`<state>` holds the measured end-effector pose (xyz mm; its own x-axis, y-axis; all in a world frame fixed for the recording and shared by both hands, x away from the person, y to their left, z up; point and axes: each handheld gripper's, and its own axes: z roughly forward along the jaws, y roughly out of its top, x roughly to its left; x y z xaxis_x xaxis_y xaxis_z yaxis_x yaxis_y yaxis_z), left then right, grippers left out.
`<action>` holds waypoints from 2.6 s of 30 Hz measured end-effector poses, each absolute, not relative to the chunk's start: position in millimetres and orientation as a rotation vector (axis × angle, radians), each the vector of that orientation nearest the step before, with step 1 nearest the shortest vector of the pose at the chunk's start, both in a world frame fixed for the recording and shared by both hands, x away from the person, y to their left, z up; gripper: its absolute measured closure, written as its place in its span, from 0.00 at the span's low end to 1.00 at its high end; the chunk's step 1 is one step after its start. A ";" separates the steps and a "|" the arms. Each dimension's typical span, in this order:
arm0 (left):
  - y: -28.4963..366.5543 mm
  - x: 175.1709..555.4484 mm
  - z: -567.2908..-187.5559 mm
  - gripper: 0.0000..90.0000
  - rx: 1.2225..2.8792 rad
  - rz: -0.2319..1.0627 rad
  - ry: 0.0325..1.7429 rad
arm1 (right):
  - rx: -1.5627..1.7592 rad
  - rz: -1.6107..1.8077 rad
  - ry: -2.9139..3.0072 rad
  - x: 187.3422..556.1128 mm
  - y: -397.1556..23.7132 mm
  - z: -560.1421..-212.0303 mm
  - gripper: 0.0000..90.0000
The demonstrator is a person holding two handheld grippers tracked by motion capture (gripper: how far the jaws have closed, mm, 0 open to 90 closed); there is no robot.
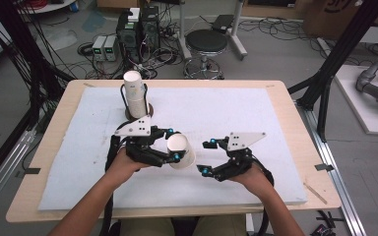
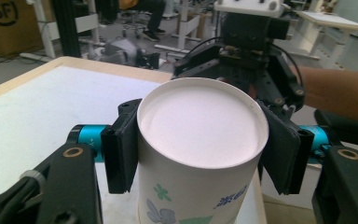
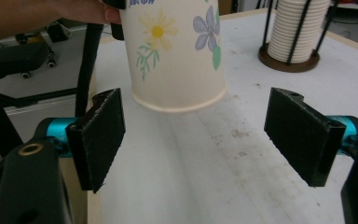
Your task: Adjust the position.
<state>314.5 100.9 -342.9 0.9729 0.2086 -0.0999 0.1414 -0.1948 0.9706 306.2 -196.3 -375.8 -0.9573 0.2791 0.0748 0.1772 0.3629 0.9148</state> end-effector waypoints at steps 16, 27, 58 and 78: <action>87.3 313.6 -346.1 0.41 1.762 -0.012 0.201 | 0.336 1.752 2.566 307.9 -175.7 -378.9 0.24; 82.9 313.2 -347.4 0.41 1.767 -0.027 0.182 | 0.306 1.761 2.587 309.0 -171.3 -383.1 0.31; 84.1 312.1 -335.0 0.16 1.984 0.009 0.197 | 0.118 1.322 2.778 312.8 -171.6 -353.4 0.41; 75.8 313.6 -343.9 0.31 2.093 -0.062 0.152 | 0.026 0.944 2.936 311.0 -150.9 -340.5 0.41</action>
